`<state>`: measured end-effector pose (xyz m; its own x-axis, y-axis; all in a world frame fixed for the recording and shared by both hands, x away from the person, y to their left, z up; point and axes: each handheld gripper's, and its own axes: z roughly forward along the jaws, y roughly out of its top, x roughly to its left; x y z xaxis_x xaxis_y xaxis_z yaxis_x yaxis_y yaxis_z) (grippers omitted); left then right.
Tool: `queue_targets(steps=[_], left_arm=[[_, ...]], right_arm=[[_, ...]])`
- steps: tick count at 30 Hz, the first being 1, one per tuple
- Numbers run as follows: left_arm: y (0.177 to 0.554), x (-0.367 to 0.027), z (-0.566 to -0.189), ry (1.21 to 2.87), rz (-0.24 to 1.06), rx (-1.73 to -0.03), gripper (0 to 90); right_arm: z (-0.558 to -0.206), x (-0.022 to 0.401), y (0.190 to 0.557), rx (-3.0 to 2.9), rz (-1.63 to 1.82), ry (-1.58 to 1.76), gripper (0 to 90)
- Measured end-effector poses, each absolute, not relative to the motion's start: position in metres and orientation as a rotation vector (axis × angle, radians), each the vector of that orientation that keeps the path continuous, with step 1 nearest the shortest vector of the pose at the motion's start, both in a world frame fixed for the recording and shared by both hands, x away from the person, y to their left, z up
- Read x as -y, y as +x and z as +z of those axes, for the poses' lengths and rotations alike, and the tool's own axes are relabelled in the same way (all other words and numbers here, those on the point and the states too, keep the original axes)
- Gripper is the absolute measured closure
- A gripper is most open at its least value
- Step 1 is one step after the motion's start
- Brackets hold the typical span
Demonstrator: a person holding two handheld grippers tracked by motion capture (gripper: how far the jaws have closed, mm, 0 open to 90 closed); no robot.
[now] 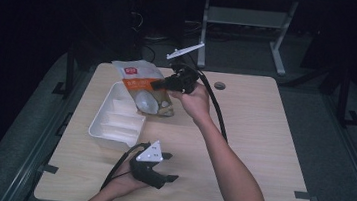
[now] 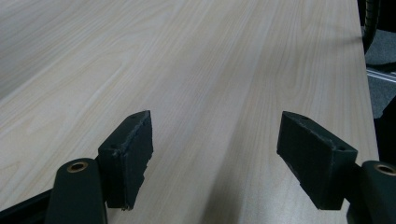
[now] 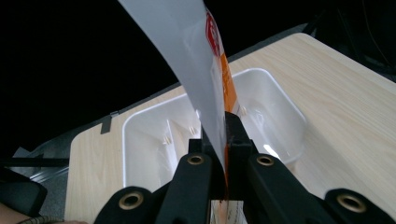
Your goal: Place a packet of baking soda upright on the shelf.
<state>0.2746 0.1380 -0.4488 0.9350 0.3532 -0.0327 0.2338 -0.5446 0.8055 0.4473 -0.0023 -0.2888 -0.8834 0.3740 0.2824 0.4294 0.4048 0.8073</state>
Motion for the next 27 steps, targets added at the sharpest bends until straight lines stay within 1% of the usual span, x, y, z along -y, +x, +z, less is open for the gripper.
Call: queue_targets(steps=[10, 27], left_arm=[[0.275, -0.140, -0.449, 2.171, 0.168, -0.415, 26.4], [0.274, -0.142, -0.449, 2.175, 0.166, -0.418, 26.0]], right_arm=[[-0.284, -0.018, 0.445, 2.576, -1.532, -0.680, 90.0], [-0.292, -0.055, 0.445, 2.545, -1.515, -0.610, 90.0]])
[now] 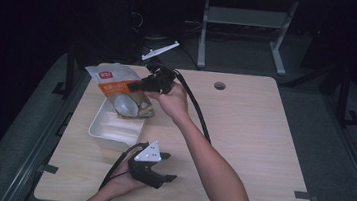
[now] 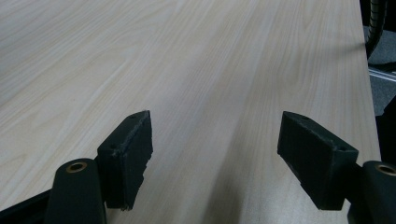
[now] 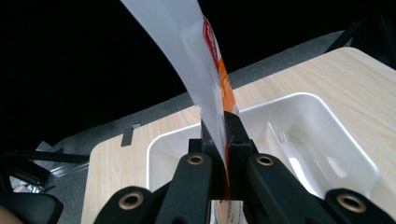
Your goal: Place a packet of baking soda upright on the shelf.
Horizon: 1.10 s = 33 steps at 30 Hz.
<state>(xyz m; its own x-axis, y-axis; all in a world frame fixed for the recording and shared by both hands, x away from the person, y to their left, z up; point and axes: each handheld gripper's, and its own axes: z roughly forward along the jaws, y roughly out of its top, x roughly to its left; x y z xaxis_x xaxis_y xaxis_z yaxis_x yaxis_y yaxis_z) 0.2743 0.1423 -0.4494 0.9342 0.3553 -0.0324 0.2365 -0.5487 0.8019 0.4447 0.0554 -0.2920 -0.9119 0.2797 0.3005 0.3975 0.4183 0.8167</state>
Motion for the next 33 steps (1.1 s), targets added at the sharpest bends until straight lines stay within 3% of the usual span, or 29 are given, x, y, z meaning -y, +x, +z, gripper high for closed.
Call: queue_targets(steps=[16, 29, 33], left_arm=[[0.272, -0.141, -0.449, 2.177, 0.161, -0.408, 25.8], [0.273, -0.141, -0.450, 2.178, 0.160, -0.408, 25.8], [0.272, -0.141, -0.450, 2.180, 0.159, -0.405, 25.8]], right_arm=[[-0.327, -0.095, 0.451, 2.545, -1.470, -0.618, 90.0], [-0.359, -0.097, 0.457, 2.512, -1.456, -0.678, 88.7], [-0.359, -0.094, 0.455, 2.588, -1.405, -0.670, 80.0]])
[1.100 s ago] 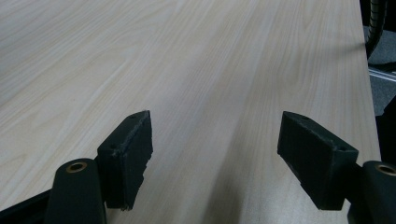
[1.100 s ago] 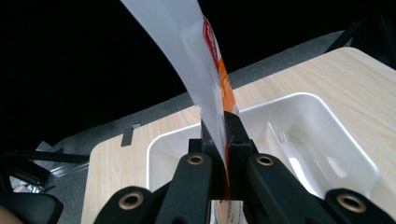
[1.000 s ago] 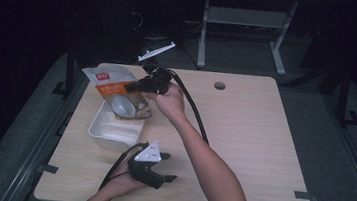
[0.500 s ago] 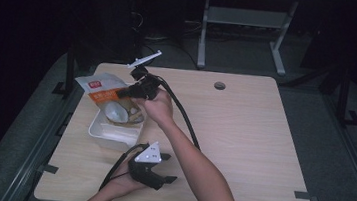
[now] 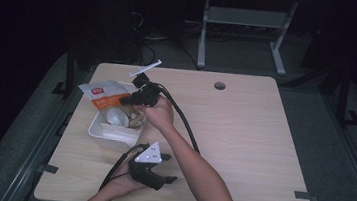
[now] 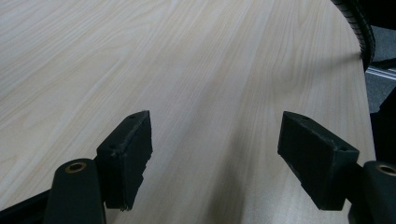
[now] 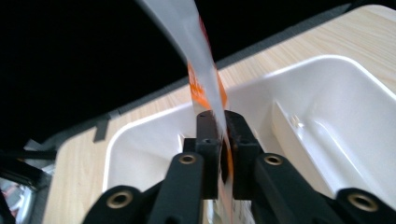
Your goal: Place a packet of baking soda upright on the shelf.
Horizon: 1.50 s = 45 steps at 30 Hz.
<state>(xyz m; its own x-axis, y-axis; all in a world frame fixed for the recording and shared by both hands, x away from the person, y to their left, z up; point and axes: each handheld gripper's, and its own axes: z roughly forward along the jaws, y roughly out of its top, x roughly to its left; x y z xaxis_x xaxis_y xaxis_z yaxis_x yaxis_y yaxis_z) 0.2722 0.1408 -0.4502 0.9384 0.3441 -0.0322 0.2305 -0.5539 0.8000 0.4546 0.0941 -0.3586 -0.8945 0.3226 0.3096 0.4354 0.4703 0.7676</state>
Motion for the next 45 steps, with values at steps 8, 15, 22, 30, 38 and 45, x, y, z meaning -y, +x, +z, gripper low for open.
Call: queue_targets(steps=[8, 15, 22, 30, 38, 45], left_arm=[[0.273, -0.140, -0.451, 2.186, 0.159, -0.400, 25.7], [0.273, -0.139, -0.453, 2.192, 0.149, -0.405, 25.6], [0.272, -0.138, -0.452, 2.190, 0.149, -0.405, 25.6], [0.272, -0.138, -0.453, 2.196, 0.146, -0.399, 25.6], [0.272, -0.137, -0.453, 2.197, 0.145, -0.399, 25.6], [0.272, -0.137, -0.453, 2.198, 0.147, -0.400, 25.5]], right_arm=[[-0.374, -0.076, 0.449, 2.688, -1.245, -0.644, 71.2], [-0.389, -0.067, 0.446, 2.694, -1.192, -0.647, 73.5], [-0.404, -0.076, 0.440, 2.780, -1.094, -0.599, 81.9], [-0.416, -0.077, 0.440, 2.808, -1.075, -0.614, 82.6], [-0.413, -0.077, 0.440, 2.805, -1.111, -0.624, 82.7], [-0.413, -0.077, 0.442, 2.819, -1.115, -0.647, 83.4]])
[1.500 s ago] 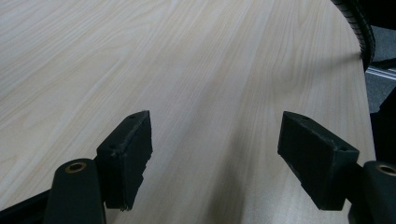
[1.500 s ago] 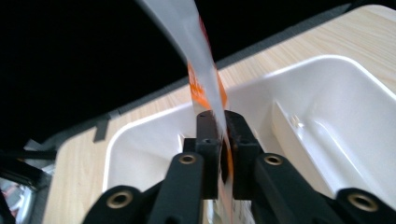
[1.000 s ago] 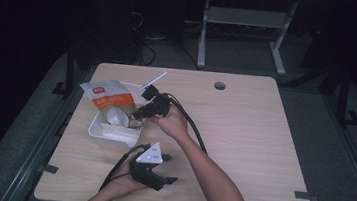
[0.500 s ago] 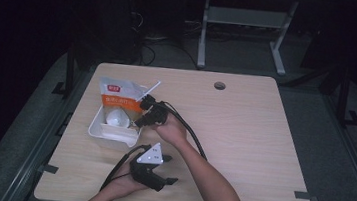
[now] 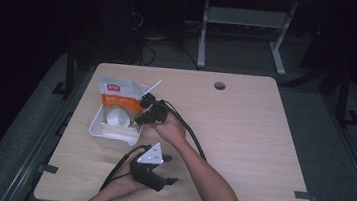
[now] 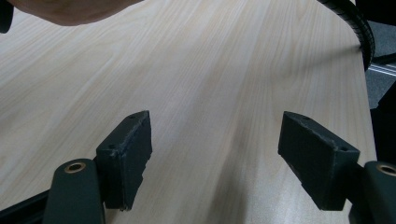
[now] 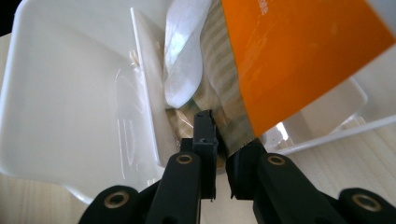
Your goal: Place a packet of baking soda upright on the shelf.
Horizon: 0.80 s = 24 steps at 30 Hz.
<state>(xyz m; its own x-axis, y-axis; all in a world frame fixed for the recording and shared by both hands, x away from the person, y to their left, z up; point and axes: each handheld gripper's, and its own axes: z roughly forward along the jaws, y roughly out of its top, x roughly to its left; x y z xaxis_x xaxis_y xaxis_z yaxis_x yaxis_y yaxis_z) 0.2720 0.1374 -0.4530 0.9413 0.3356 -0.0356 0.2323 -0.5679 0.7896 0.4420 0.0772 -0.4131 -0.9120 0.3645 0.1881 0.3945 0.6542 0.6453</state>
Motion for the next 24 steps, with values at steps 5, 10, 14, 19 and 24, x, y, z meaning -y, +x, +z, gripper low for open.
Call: queue_targets(steps=[5, 10, 14, 19, 24], left_arm=[[0.2723, -0.1373, -0.4533, 2.200, 0.147, -0.399, 25.5], [0.2727, -0.1379, -0.4531, 2.197, 0.149, -0.402, 25.4], [0.2728, -0.1375, -0.4534, 2.199, 0.148, -0.401, 25.4], [0.2728, -0.1378, -0.4532, 2.199, 0.148, -0.402, 25.4], [0.2729, -0.1377, -0.4533, 2.199, 0.149, -0.402, 25.2]], right_arm=[[-0.4144, -0.0766, 0.4456, 2.810, -1.129, -0.675, 83.5], [-0.4093, -0.0779, 0.4461, 2.815, -1.140, -0.675, 81.1], [-0.4068, -0.0788, 0.4463, 2.827, -1.137, -0.676, 82.3], [-0.4079, -0.0801, 0.4486, 2.824, -1.138, -0.699, 83.9], [-0.4086, -0.0807, 0.4511, 2.816, -1.146, -0.726, 83.9]])
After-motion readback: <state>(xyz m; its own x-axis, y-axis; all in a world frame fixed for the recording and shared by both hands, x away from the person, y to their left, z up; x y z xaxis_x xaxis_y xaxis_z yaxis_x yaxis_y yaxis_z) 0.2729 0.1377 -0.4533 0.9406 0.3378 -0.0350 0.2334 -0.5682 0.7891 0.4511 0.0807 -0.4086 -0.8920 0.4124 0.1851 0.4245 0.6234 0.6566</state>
